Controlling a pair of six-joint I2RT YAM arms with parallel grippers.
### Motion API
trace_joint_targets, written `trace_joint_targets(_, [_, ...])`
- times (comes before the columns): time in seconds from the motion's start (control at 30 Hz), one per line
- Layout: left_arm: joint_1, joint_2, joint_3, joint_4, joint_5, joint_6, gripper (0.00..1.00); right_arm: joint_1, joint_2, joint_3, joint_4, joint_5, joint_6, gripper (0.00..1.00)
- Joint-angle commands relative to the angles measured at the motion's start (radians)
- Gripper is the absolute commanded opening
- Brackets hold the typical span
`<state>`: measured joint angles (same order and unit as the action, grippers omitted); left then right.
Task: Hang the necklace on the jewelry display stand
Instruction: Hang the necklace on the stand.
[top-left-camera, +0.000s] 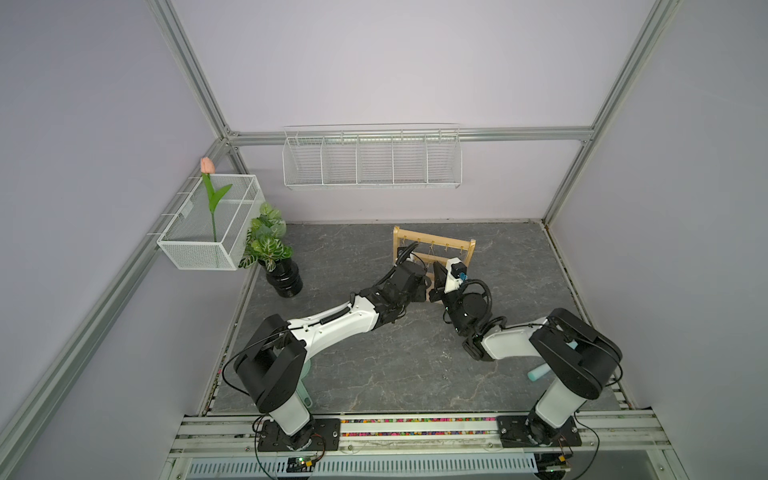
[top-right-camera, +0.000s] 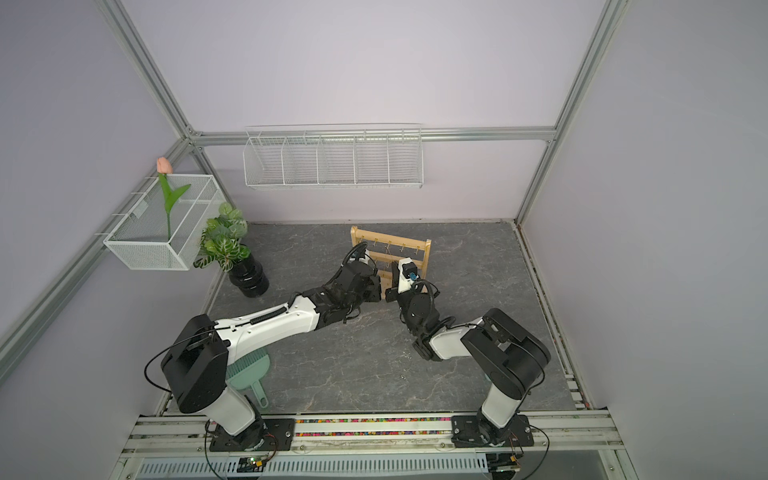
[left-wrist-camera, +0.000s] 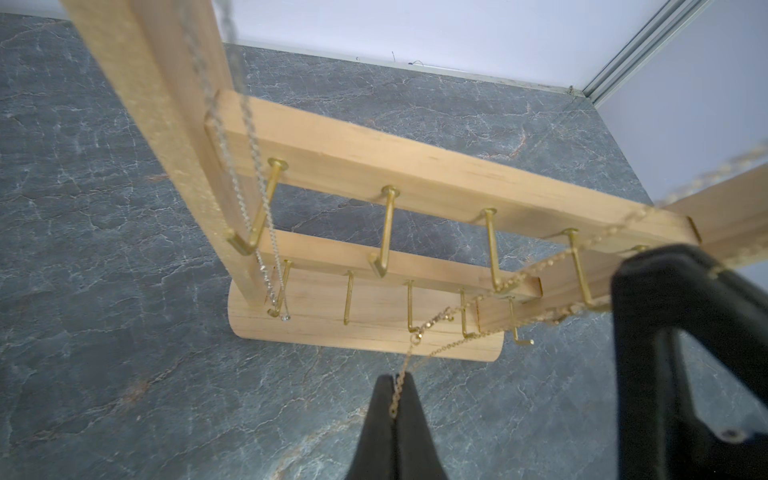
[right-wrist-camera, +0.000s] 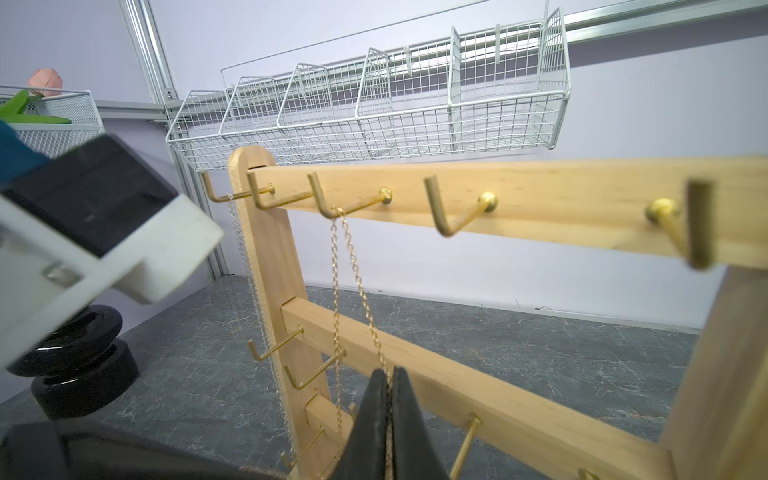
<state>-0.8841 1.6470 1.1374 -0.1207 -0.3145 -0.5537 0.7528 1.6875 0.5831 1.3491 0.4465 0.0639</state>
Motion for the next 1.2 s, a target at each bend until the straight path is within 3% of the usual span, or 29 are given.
trace_joint_targets(0.0, [-0.003, 0.028, -0.009, 0.030, -0.010, -0.029, 0.00, 0.008, -0.038, 0.011, -0.005, -0.009, -0.017, 0.09])
trace_joint_targets(0.13, [-0.003, 0.031, -0.008, 0.025, -0.005, -0.034, 0.17, 0.008, -0.038, 0.020, -0.014, -0.009, -0.025, 0.09])
trace_joint_targets(0.53, [-0.003, -0.033, -0.030, -0.014, 0.018, -0.038, 0.40, 0.005, -0.038, 0.027, -0.023, -0.012, -0.026, 0.09])
trace_joint_targets(0.87, [-0.002, -0.028, -0.004, -0.042, 0.038, -0.056, 0.45, 0.001, -0.060, 0.009, -0.024, -0.011, -0.032, 0.09])
trace_joint_targets(1.0, [-0.003, -0.029, -0.014, -0.023, 0.058, -0.077, 0.42, -0.001, -0.092, -0.013, -0.039, -0.022, -0.030, 0.14])
trace_joint_targets(1.17, [-0.001, -0.024, 0.006, -0.024, 0.105, -0.071, 0.43, -0.026, -0.236, -0.006, -0.325, -0.115, 0.018, 0.25])
